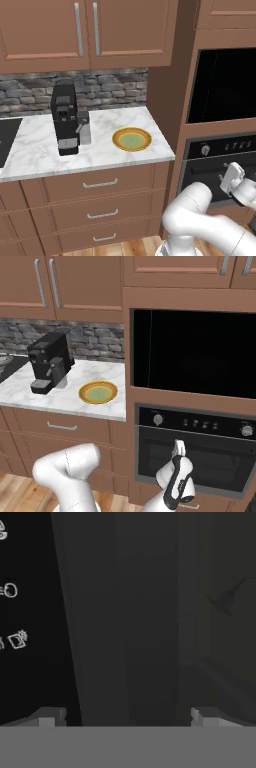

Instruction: Take the fish from the oven and place it on the plate on the counter.

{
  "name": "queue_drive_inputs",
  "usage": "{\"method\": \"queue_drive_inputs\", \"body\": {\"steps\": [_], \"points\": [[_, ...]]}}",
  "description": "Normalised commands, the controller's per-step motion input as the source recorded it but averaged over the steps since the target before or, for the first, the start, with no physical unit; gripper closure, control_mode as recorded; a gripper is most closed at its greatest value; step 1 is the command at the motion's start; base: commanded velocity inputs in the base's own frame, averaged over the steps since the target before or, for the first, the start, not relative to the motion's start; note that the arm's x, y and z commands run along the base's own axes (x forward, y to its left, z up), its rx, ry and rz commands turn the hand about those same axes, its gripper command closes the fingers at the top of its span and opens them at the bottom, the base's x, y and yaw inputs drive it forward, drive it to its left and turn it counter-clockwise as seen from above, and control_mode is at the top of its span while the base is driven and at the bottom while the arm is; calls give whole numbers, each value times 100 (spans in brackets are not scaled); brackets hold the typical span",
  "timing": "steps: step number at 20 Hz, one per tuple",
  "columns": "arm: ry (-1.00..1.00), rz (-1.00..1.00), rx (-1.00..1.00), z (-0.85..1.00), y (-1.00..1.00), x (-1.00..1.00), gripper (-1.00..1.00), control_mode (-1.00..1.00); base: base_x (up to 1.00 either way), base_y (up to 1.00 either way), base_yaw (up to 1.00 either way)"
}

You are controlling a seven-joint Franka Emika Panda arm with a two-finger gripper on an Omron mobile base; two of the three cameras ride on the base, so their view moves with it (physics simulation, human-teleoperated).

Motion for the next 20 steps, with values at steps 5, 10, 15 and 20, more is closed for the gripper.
{"method": "queue_drive_inputs", "body": {"steps": [5, 10, 15, 20], "points": [[-4, 0, 0, -34, 0, 31, -100, -100, 0, 0, 0], [-2, 0, 0, -42, 0, 33, -100, -100, 0, 0, 0], [-3, 0, 0, -15, -6, 23, -100, -100, 0, 0, 0], [-5, 0, 0, 0, -11, 7, -100, -100, 0, 0, 0]]}}
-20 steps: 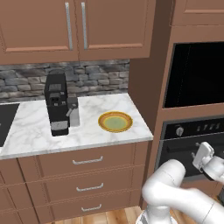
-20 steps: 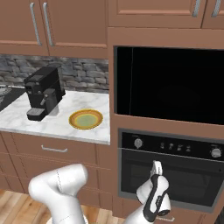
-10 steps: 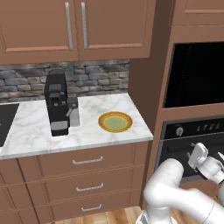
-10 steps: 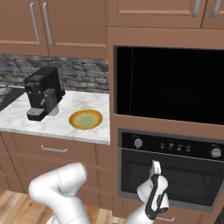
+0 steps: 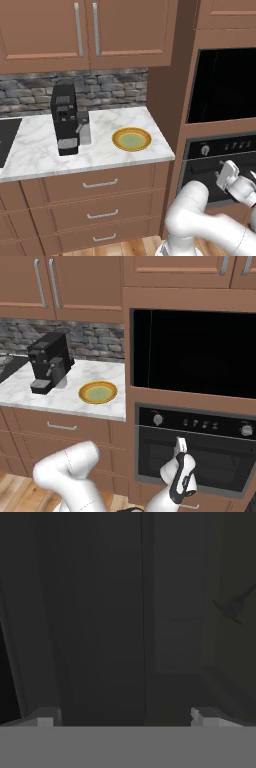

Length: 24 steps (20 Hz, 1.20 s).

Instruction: Take the fish from the oven and place it on the plate on the counter.

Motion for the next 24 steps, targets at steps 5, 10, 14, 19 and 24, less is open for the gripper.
{"method": "queue_drive_inputs", "body": {"steps": [5, 10, 14, 19, 24], "points": [[-1, 0, 0, -7, -3, 18, 100, -100, 0, 0, 0], [1, 0, 0, -3, 0, 6, 100, -100, 0, 0, 0], [13, 0, 2, -20, 0, -13, 100, -100, 0, 0, 0], [22, 0, 7, -40, 0, -95, 100, -100, 0, 0, 0], [21, 0, 7, -43, 0, -100, 100, -100, 0, 0, 0]]}}
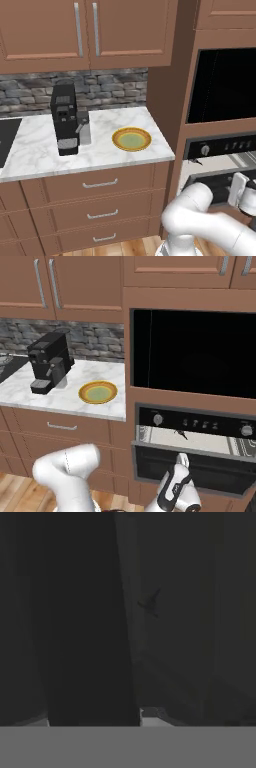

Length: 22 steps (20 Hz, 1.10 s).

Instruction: Take the fish from the oven and place it on the plate on the counter.

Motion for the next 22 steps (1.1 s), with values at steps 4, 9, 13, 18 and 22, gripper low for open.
{"method": "queue_drive_inputs", "body": {"steps": [4, 9, 13, 18, 22], "points": [[32, 0, 12, -31, 0, -100, 100, -100, 0, 0, 0], [36, 0, 13, -31, 1, -100, 100, -100, 0, 0, 0], [47, 0, 11, -44, 24, -100, 100, -100, 0, 0, 0], [37, 0, 10, -19, 15, -100, 100, -100, 0, 0, 0], [16, 0, 9, 0, 9, -100, 100, -100, 0, 0, 0]]}}
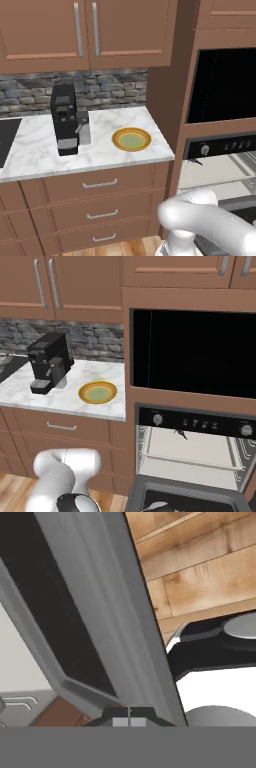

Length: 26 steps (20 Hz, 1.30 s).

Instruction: Take the fish from the oven and place it on the plate on the counter.

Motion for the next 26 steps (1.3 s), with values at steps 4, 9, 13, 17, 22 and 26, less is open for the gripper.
{"method": "queue_drive_inputs", "body": {"steps": [4, 9, 13, 17, 22, 26], "points": [[-1, 1, 0, 45, 20, -99, 100, -100, 0, 0, 0], [-6, 0, 0, 99, 20, -64, 100, -100, 0, 0, 0], [-33, 0, -15, 96, 8, -36, 100, -100, 0, 0, 0], [-31, 0, -12, 99, 0, -9, 100, -100, 0, 0, 0], [-8, 0, 0, 75, -5, 6, 100, -100, 0, 0, 0], [3, 0, 8, 29, -45, 29, 100, -100, 0, 0, 0]]}}
